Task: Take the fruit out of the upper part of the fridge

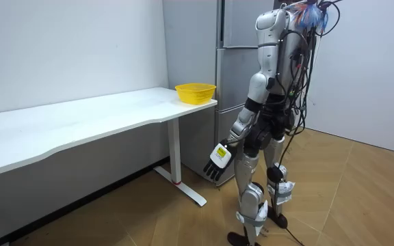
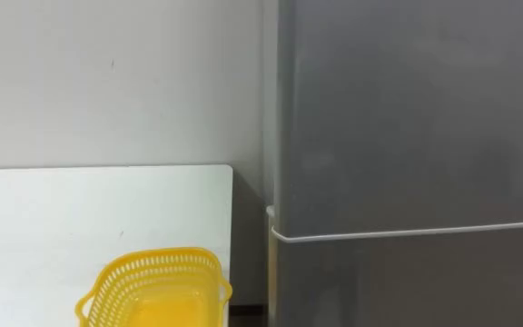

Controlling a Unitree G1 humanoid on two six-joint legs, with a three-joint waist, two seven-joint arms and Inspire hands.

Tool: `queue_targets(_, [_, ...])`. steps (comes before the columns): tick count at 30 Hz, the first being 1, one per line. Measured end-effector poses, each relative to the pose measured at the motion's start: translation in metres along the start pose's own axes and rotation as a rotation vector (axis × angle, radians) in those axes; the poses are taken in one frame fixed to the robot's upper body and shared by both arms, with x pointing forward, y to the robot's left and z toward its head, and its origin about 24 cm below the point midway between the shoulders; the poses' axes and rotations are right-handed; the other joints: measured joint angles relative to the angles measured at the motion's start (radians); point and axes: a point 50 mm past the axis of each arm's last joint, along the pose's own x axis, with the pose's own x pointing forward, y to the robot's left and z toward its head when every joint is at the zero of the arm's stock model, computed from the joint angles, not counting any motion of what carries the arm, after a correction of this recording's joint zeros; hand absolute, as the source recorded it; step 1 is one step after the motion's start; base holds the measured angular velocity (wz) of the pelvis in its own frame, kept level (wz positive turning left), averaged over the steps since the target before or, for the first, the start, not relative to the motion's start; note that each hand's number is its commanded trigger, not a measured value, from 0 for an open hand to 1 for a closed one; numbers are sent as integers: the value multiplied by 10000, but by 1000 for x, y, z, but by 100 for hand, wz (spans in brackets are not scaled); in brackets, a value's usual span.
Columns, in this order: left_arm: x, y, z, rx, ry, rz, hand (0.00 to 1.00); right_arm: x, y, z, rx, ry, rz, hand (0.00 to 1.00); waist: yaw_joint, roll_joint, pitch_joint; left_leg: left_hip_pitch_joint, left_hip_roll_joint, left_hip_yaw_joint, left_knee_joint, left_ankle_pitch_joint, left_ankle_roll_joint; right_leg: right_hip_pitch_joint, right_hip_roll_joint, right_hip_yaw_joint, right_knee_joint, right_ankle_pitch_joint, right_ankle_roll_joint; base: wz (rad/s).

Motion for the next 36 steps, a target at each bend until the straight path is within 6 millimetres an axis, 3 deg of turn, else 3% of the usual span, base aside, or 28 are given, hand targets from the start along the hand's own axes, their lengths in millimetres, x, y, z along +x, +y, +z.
queue_targets(15, [-1,3,-7,-882,377,231,0,0,-2,-2,98,53,-171,0,34,-45,-10,39,-3,-4,-11,-2,-4,60,0,-24,-5,-19,2,0])
queue_targets(26, [-7,31,-32,-3251,1595,3081,0,-1,-6,-9,300,305,-542,0,134,-16,-29,383,-2,-54,10,-50,-37,338,1,-32,-24,-55,1,0])
queue_targets(29, [-5,48,-17,-4733,1194,4473,0,-1,-7,-8,185,286,-632,0,249,21,-37,368,-11,-227,74,-54,-32,369,10,-57,9,-55,0,3])
queue_targets(32, [-6,64,17,-5407,-173,5749,0,0,-8,-4,112,172,-664,0,336,54,-32,236,-19,-336,170,-63,-26,332,10,-70,27,-66,-5,7])
queue_targets(36, [-21,85,82,-6504,-3088,7334,0,0,-9,-4,141,179,-706,0,291,96,-35,186,-68,-526,267,-54,-14,382,7,-104,40,-62,-11,11])
